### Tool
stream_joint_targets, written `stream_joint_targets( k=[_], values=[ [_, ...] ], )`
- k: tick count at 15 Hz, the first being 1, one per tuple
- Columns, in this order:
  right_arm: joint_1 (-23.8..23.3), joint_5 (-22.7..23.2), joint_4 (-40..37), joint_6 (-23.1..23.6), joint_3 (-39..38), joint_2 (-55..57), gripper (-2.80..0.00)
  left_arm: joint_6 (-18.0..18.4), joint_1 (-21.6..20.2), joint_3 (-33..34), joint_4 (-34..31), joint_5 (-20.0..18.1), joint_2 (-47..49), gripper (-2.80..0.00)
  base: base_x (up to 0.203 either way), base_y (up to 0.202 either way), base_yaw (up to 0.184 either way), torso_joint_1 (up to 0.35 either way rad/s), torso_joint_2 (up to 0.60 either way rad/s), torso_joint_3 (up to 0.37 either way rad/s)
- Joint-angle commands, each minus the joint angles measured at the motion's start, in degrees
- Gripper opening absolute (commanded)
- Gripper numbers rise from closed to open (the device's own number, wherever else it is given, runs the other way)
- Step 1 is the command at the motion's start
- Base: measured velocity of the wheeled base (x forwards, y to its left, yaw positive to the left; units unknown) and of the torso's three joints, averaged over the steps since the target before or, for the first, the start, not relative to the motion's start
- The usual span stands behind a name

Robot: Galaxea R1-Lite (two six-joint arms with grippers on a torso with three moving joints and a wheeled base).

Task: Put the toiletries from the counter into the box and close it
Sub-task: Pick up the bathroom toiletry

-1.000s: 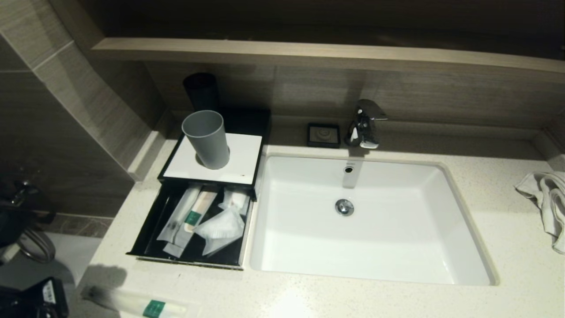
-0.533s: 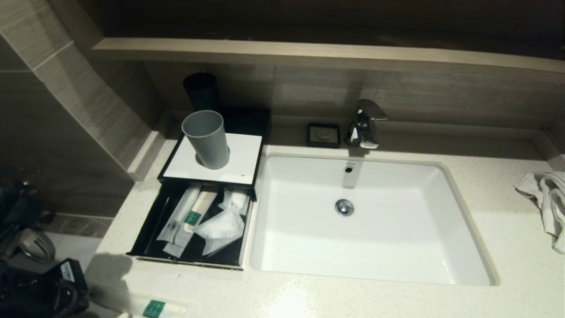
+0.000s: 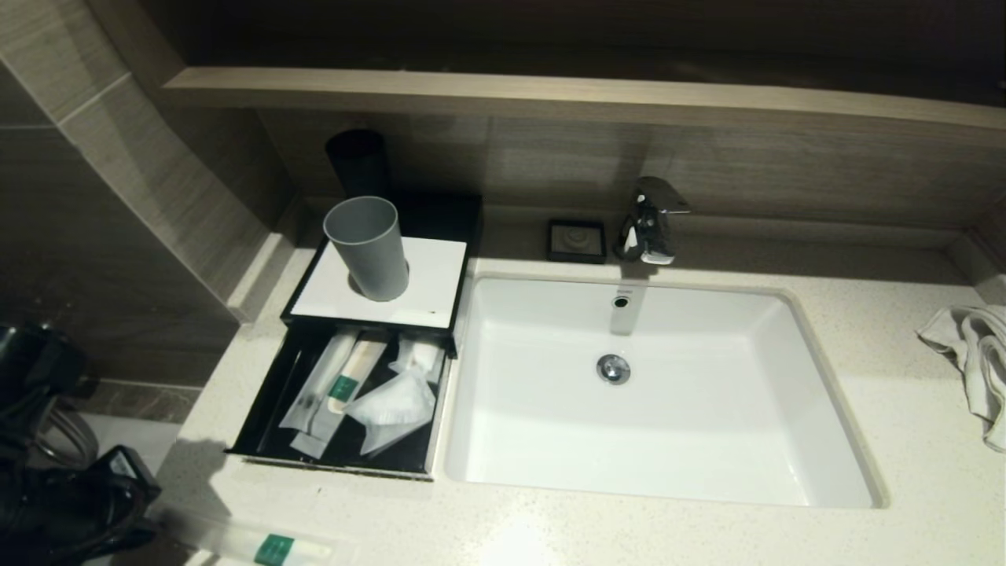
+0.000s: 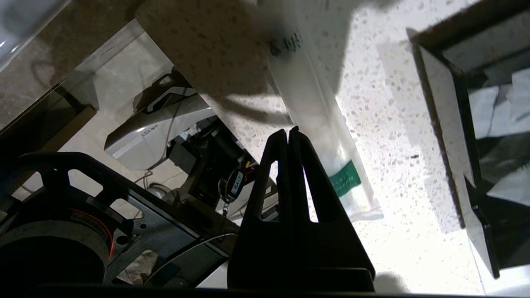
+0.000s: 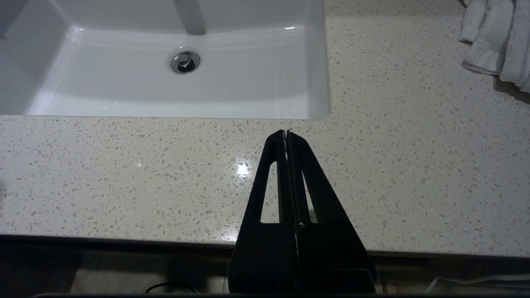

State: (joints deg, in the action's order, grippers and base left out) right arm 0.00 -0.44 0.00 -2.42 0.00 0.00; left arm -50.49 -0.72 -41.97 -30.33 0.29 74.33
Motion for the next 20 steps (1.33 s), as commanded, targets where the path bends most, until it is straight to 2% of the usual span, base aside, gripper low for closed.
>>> stream_joint_targets(
  k=[1, 7, 8, 20],
  values=[
    [0.0, 0.0, 0.0, 0.0, 0.0, 0.0, -2.80, -0.3, -1.5, 0.0, 0.2, -0.1, 2.3, -2.80, 0.000, 0.000, 0.000, 0.000, 0.00, 0.000],
    [0.0, 0.0, 0.0, 0.0, 0.0, 0.0, -2.80, -0.2, -2.4, -0.1, 2.8, 0.0, 4.8, -2.80, 0.000, 0.000, 0.000, 0.000, 0.00, 0.000],
    [0.0, 0.0, 0.0, 0.0, 0.0, 0.0, -2.80, -0.2, -2.4, 0.1, 2.9, 0.0, 4.6, 0.00, 0.000, 0.000, 0.000, 0.000, 0.00, 0.000],
    [0.0, 0.0, 0.0, 0.0, 0.0, 0.0, -2.80, -3.4, -2.8, 1.7, 4.7, 0.1, 7.1, 0.00, 0.000, 0.000, 0.000, 0.000, 0.00, 0.000]
  ],
)
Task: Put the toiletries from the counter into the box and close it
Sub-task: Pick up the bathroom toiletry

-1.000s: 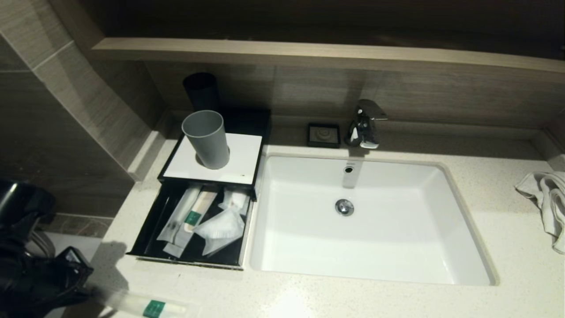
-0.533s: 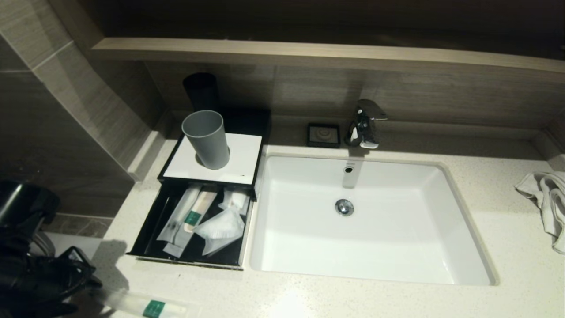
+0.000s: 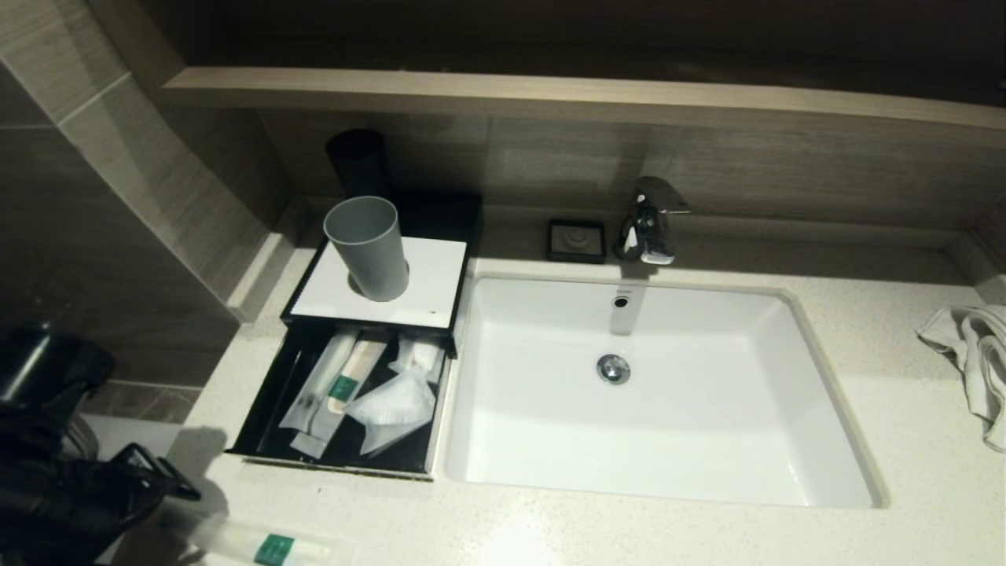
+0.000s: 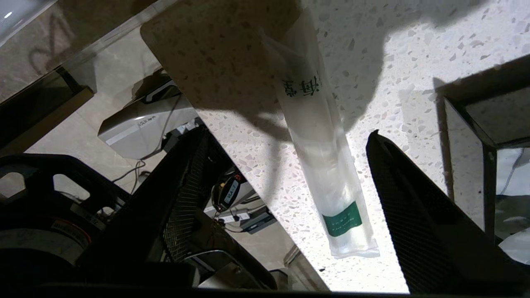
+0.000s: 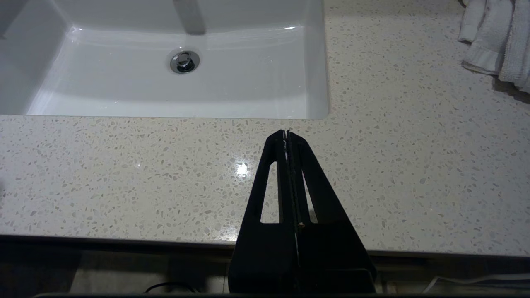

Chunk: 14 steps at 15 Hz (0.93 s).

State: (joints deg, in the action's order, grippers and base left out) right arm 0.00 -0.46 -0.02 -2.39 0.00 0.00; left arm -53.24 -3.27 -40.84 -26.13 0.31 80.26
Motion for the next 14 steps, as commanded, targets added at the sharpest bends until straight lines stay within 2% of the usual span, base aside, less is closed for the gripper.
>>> stream_joint_targets(
  k=[1, 14],
  values=[
    [0.0, 0.0, 0.0, -0.1, 0.0, 0.0, -2.80, -0.9, -0.3, 0.9, 1.7, -0.1, 1.6, 0.00, 0.000, 0.000, 0.000, 0.000, 0.00, 0.000],
    [0.0, 0.0, 0.0, 0.0, 0.0, 0.0, -2.80, -1.2, -0.8, 3.3, 4.9, -0.1, 4.5, 0.00, 0.000, 0.000, 0.000, 0.000, 0.00, 0.000]
  ],
)
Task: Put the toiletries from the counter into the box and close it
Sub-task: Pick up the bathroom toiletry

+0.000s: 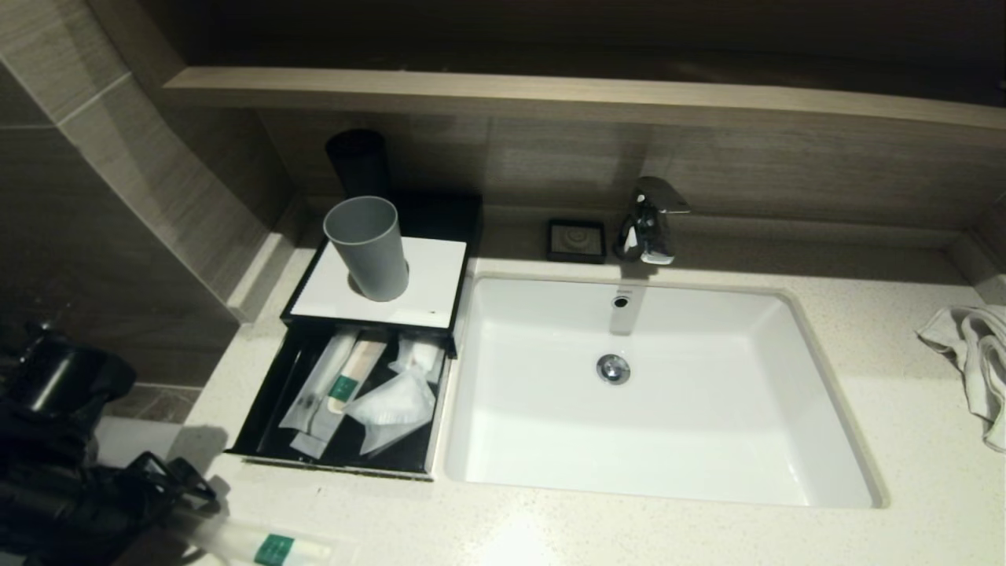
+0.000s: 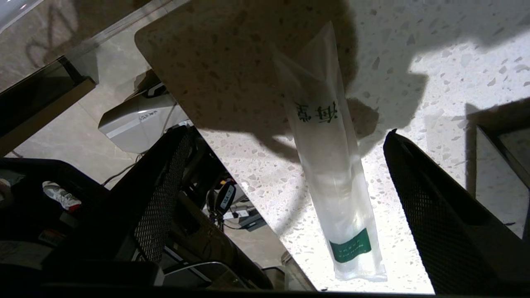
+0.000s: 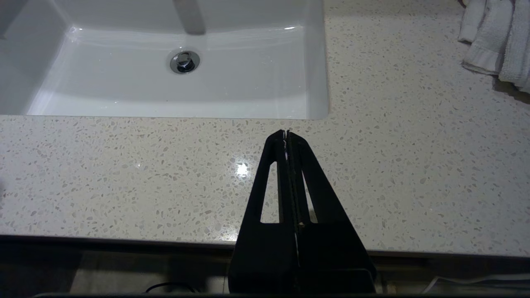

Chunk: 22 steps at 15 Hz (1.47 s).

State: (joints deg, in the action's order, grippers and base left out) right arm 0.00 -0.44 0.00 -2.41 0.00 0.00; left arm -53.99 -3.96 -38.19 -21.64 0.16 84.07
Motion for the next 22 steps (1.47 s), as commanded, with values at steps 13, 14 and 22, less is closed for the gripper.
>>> stream_joint_targets(
  k=[13, 14, 22],
  values=[
    [0.0, 0.0, 0.0, 0.0, 0.0, 0.0, -2.80, -1.5, -0.1, 3.3, 3.1, -1.1, 0.8, -2.80, 0.000, 0.000, 0.000, 0.000, 0.00, 0.000],
    [0.0, 0.0, 0.0, 0.0, 0.0, 0.0, -2.80, -1.4, -0.1, 4.1, 4.3, -1.1, 1.0, -2.80, 0.000, 0.000, 0.000, 0.000, 0.00, 0.000],
    [0.0, 0.0, 0.0, 0.0, 0.0, 0.0, -2.80, -1.4, -0.1, 6.2, 5.6, -1.2, 0.5, -2.80, 0.000, 0.000, 0.000, 0.000, 0.00, 0.000]
  ],
)
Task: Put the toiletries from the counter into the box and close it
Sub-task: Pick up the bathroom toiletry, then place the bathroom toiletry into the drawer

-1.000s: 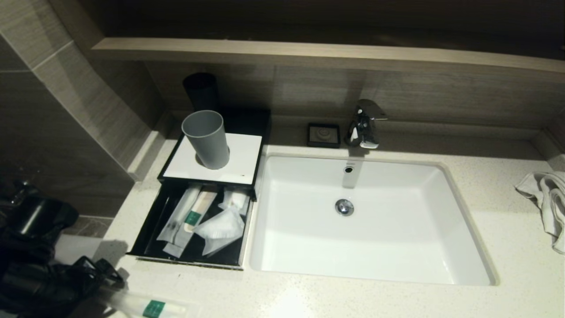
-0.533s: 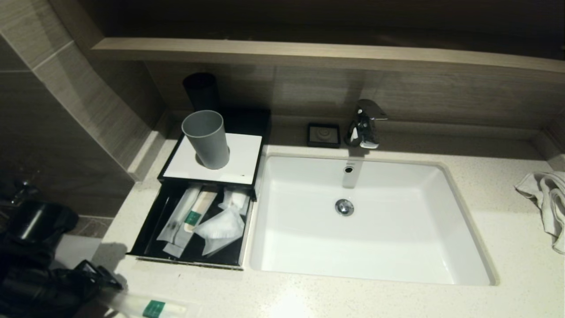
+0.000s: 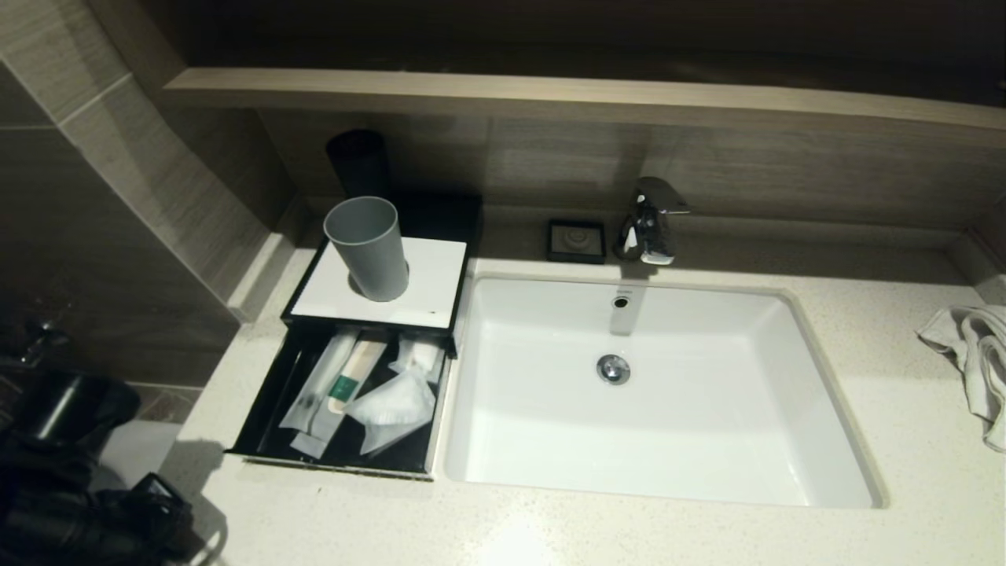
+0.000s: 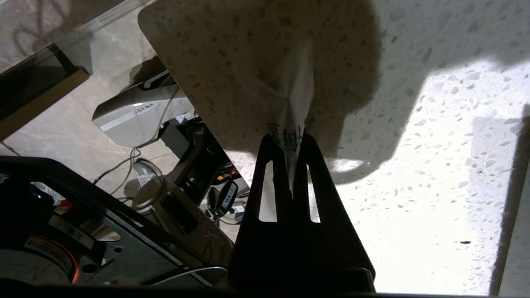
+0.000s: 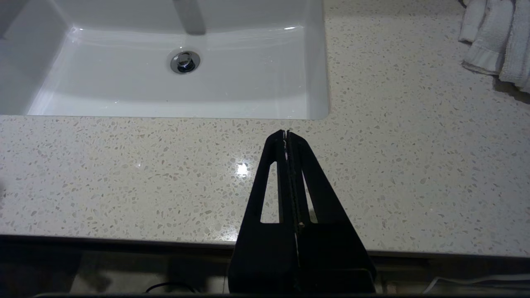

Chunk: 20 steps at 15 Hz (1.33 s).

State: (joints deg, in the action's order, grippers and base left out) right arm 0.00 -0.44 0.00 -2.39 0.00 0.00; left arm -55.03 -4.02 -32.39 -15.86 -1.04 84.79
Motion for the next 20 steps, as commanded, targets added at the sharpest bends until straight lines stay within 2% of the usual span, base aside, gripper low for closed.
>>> stream_joint_targets(
  k=[1, 4, 8, 15, 18, 20],
  values=[
    [0.0, 0.0, 0.0, 0.0, 0.0, 0.0, -2.80, -0.3, 0.0, 0.4, -0.1, 0.1, -0.4, -2.80, 0.000, 0.000, 0.000, 0.000, 0.00, 0.000],
    [0.0, 0.0, 0.0, 0.0, 0.0, 0.0, -2.80, -0.3, 0.0, 0.2, -0.4, 0.2, -2.0, -2.80, 0.000, 0.000, 0.000, 0.000, 0.00, 0.000],
    [0.0, 0.0, 0.0, 0.0, 0.0, 0.0, -2.80, 0.2, 0.0, -1.4, -1.8, 0.2, -8.8, -2.80, 0.000, 0.000, 0.000, 0.000, 0.00, 0.000],
    [0.0, 0.0, 0.0, 0.0, 0.0, 0.0, -2.80, 0.5, 0.4, -19.7, -13.7, -2.4, -12.7, -2.80, 0.000, 0.000, 0.000, 0.000, 0.00, 0.000],
    [0.0, 0.0, 0.0, -0.1, 0.0, 0.0, -2.80, 0.4, 1.5, -29.1, -16.0, -4.4, -12.3, -2.80, 0.000, 0.000, 0.000, 0.000, 0.00, 0.000],
    [0.0, 0.0, 0.0, -0.1, 0.0, 0.0, -2.80, 0.5, 4.1, -32.0, -16.0, -4.5, -12.2, -2.80, 0.000, 0.000, 0.000, 0.000, 0.00, 0.000]
  ],
)
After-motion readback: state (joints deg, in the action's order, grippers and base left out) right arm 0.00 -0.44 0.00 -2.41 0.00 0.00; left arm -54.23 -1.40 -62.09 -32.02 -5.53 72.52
